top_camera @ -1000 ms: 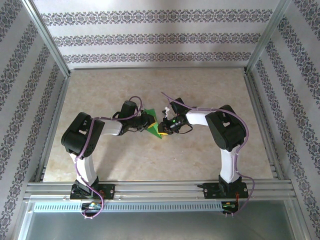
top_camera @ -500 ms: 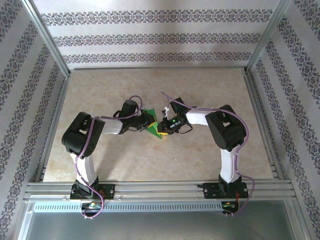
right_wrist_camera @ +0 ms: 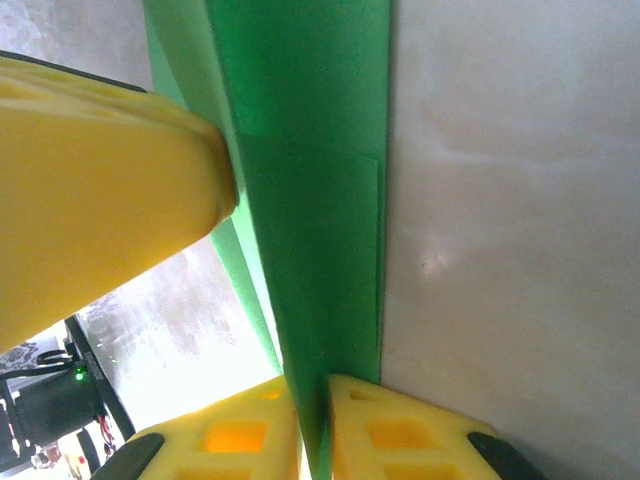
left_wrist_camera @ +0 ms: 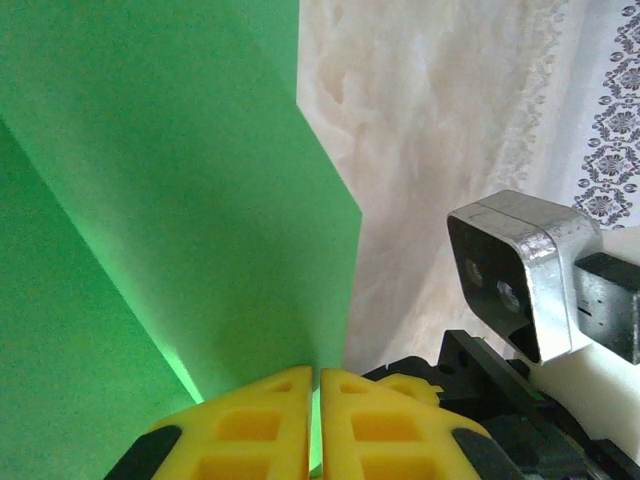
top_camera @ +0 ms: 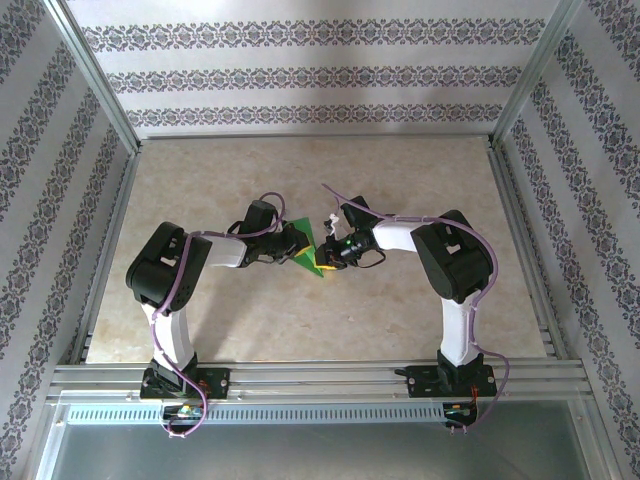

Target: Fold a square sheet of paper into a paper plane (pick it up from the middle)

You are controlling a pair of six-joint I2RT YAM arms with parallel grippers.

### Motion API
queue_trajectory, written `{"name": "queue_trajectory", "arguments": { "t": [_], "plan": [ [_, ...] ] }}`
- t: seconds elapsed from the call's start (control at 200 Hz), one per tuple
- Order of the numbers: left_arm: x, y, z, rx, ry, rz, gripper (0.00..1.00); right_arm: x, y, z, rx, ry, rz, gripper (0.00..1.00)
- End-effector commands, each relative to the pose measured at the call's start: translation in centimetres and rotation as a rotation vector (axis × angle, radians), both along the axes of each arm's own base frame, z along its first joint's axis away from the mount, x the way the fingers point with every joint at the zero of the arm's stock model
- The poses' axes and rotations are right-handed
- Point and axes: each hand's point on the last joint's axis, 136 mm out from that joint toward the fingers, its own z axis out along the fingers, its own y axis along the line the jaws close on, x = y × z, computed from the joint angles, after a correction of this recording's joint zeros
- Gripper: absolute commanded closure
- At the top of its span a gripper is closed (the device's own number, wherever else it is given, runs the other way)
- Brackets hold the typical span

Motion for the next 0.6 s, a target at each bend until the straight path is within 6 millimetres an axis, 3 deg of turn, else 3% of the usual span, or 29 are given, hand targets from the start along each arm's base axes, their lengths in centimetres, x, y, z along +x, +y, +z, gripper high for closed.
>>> {"name": "queue_trajectory", "arguments": {
  "t": [0.0,0.595],
  "plan": [
    [0.13,-0.23,-0.66,0.027,0.0,-0.017,0.89,-2.04,-2.59,-4.42,-0.137,0.092,-0.031,0.82],
    [0.38,-0.55,-0.94,0.029,0.002,-0.037,0.88,-2.27,-3.01,-4.74,-0.13,0.116,-0.056,0.83]
  ]
}}
